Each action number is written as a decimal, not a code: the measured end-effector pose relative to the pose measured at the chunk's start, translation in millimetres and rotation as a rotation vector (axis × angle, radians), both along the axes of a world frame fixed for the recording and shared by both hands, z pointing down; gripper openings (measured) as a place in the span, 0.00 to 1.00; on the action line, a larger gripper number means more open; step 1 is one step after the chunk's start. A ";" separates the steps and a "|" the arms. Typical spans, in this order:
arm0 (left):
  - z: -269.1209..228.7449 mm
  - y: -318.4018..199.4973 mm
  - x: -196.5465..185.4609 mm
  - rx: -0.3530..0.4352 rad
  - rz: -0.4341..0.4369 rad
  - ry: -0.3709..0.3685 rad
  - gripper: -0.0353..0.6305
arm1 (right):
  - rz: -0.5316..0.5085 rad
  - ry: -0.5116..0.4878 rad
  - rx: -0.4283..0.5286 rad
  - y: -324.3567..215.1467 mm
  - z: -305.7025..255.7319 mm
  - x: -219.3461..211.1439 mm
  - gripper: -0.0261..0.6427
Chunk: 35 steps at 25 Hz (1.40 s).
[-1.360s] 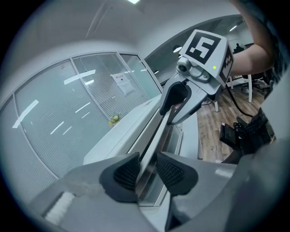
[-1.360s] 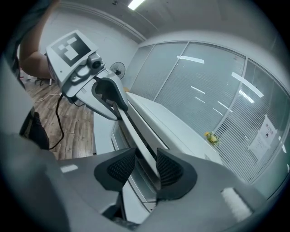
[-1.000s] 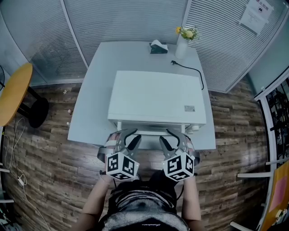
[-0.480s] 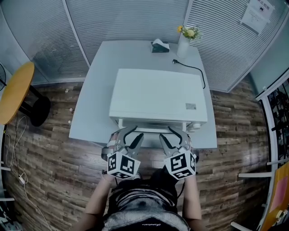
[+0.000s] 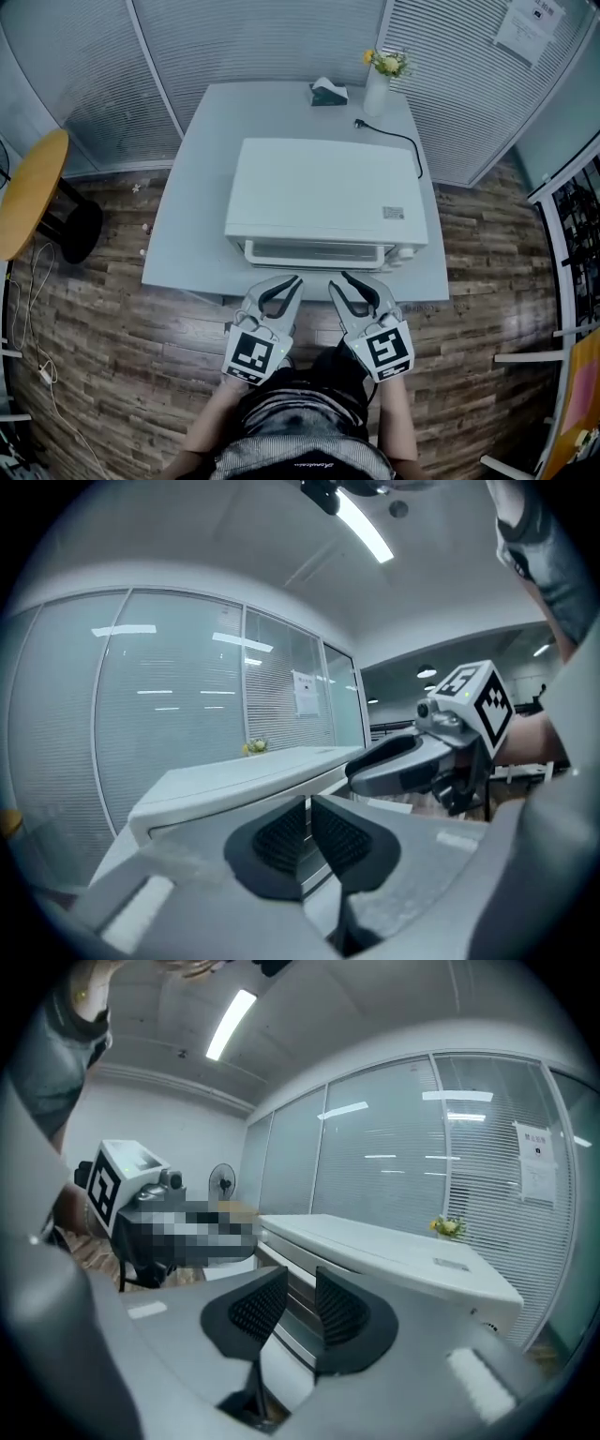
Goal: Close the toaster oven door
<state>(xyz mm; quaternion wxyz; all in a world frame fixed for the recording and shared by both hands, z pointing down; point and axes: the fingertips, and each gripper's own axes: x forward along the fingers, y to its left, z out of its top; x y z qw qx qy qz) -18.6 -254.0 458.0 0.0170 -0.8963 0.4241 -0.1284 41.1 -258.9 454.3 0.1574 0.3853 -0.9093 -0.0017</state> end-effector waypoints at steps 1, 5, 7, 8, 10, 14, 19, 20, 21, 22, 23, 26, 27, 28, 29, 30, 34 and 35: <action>-1.8 2.8 1.3 -0.001 0.004 0.017 0.07 | 0.001 -0.024 0.001 2.8 -1.6 -0.2 0.16; -6.6 11.8 6.8 -0.002 0.025 0.040 0.06 | 0.027 -0.070 0.006 10.9 -8.3 0.9 0.05; -10.4 15.3 9.4 -0.004 0.031 0.061 0.06 | 0.024 -0.087 0.005 14.8 -11.1 -0.2 0.04; -12.7 16.8 10.8 -0.007 0.032 0.077 0.06 | 0.018 -0.097 0.002 16.9 -11.5 -1.0 0.04; -17.7 19.8 13.6 -0.015 0.031 0.111 0.06 | 0.010 -0.110 0.001 20.0 -13.8 -2.2 0.04; -23.2 26.4 16.2 0.004 0.049 0.113 0.06 | 0.009 -0.125 0.004 26.5 -19.2 -3.8 0.04; -25.9 33.4 18.0 0.006 0.053 0.119 0.06 | 0.009 -0.131 0.005 33.7 -22.4 -4.4 0.04; -26.1 34.4 18.1 0.007 0.054 0.118 0.06 | 0.009 -0.128 0.006 34.7 -23.0 -4.7 0.04; -26.2 35.3 18.1 0.008 0.055 0.116 0.06 | 0.009 -0.127 0.007 35.6 -23.6 -5.0 0.04; -26.3 36.2 18.1 0.008 0.056 0.115 0.06 | 0.009 -0.127 0.009 36.5 -24.1 -5.1 0.04; -26.5 37.3 18.3 0.009 0.057 0.114 0.06 | 0.009 -0.126 0.010 37.5 -24.7 -5.0 0.04; -27.8 40.8 18.7 0.007 0.056 0.123 0.06 | 0.008 -0.122 0.013 41.1 -25.7 -5.6 0.04; -28.8 42.0 18.5 0.004 0.051 0.132 0.06 | 0.006 -0.121 0.013 42.3 -25.8 -6.2 0.04; -29.7 43.1 18.3 0.003 0.048 0.136 0.06 | 0.004 -0.120 0.013 43.5 -25.8 -6.9 0.04; -30.1 44.1 17.9 0.007 0.051 0.130 0.06 | 0.002 -0.119 0.014 44.7 -25.7 -7.5 0.04; -30.2 44.9 17.5 0.014 0.055 0.121 0.06 | 0.001 -0.118 0.014 45.7 -25.7 -8.1 0.04; -31.5 47.8 15.5 -0.001 0.042 0.147 0.06 | -0.003 -0.118 0.018 49.5 -24.5 -10.7 0.04; -32.0 48.7 15.0 -0.012 0.032 0.166 0.06 | -0.004 -0.119 0.020 50.3 -24.1 -11.2 0.04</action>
